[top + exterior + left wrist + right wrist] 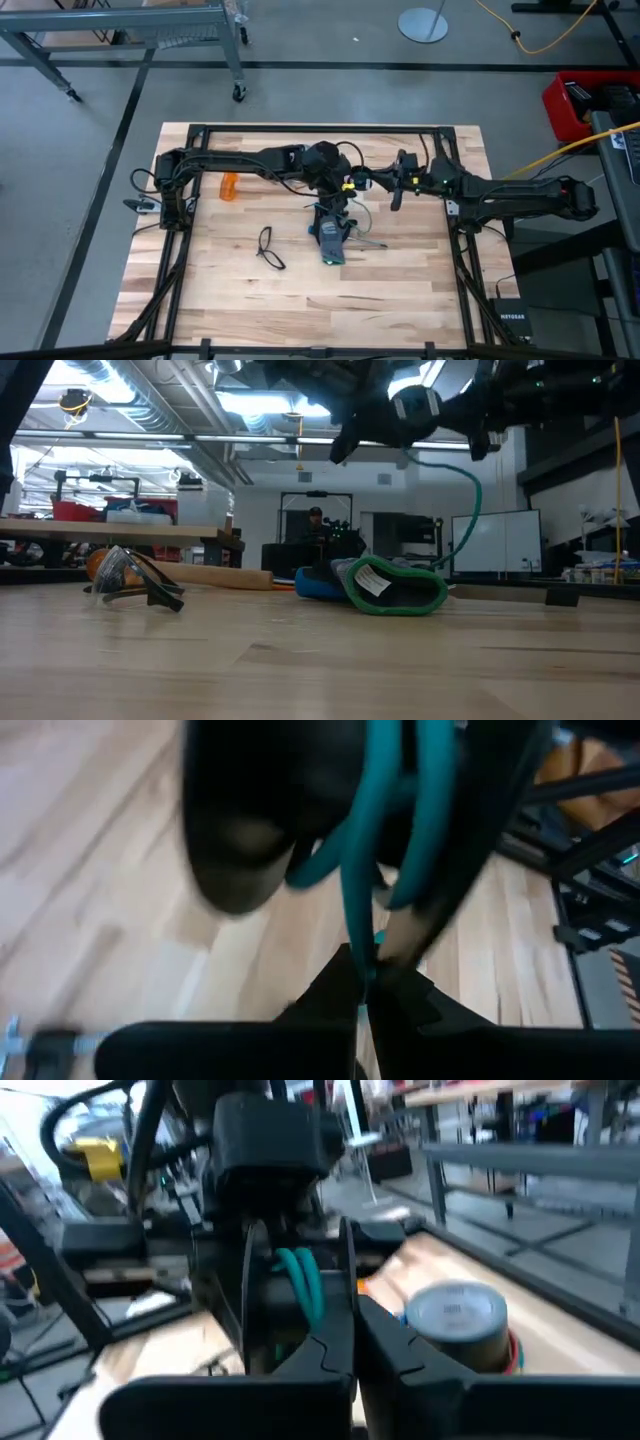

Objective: Coil cords
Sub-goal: Coil the green wire on the black spool

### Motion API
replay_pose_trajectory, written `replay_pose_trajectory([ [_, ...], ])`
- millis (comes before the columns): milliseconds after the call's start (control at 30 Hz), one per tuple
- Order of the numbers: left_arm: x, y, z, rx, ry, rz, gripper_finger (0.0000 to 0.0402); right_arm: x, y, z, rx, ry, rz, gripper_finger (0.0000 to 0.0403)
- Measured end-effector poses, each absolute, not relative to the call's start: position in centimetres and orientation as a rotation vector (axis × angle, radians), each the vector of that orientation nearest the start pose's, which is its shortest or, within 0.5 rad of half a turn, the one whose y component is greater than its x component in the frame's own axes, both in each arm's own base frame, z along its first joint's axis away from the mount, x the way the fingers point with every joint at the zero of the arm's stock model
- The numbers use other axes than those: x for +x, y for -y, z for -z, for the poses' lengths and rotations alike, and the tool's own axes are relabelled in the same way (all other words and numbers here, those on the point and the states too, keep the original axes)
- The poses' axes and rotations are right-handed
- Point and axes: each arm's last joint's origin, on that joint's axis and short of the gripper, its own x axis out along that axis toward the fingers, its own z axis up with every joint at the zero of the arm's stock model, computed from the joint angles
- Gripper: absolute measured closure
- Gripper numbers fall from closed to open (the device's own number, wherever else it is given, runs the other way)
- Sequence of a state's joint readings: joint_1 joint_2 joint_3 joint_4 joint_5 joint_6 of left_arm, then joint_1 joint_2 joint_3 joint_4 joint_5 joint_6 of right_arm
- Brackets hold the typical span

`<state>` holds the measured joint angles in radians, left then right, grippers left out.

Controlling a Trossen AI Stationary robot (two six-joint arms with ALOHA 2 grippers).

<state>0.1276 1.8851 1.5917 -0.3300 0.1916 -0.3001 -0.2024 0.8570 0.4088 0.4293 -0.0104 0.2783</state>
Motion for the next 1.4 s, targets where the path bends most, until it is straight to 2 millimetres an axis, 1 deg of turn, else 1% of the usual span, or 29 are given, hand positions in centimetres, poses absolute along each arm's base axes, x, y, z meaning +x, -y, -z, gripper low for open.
replay_pose_trajectory([
  [133,43.3,-4.9,-29.0,-0.319,-0.553,-0.044,0.0384,18.7,3.8,-25.5,0.272,0.071,0.186,0.0402],
  [300,43.4,-4.4,-28.9,-0.235,-0.554,-0.04,0.0358,18.6,3.9,-26.2,0.238,0.131,0.203,0.0402],
  [467,43.4,-4.0,-29.0,-0.202,-0.551,-0.024,0.0327,18.1,3.9,-26.8,0.19,0.162,0.24,0.0402],
  [600,43.4,-3.9,-28.9,-0.204,-0.554,-0.022,0.0313,17.3,3.9,-27.7,0.166,0.226,0.28,0.0402],
  [767,43.5,-3.9,-29.0,-0.174,-0.539,-0.028,0.0316,16.4,3.8,-28.5,0.142,0.277,0.318,0.0402],
  [1033,43.5,-4.1,-29.0,-0.144,-0.537,-0.054,0.0324,15.3,3.8,-29.2,0.094,0.314,0.401,0.0402],
  [1167,43.5,-4.1,-29.0,-0.09,-0.537,-0.103,0.0325,14.9,3.7,-29.4,0.092,0.333,0.403,0.0402],
  [1333,43.5,-3.5,-29.0,0.024,-0.539,-0.217,0.0325,14.9,3.7,-29.5,0.074,0.334,0.409,0.0402],
  [1400,43.6,-3.0,-29.1,0.045,-0.538,-0.234,0.0325,14.9,3.7,-29.5,0.074,0.334,0.419,0.0402],
])
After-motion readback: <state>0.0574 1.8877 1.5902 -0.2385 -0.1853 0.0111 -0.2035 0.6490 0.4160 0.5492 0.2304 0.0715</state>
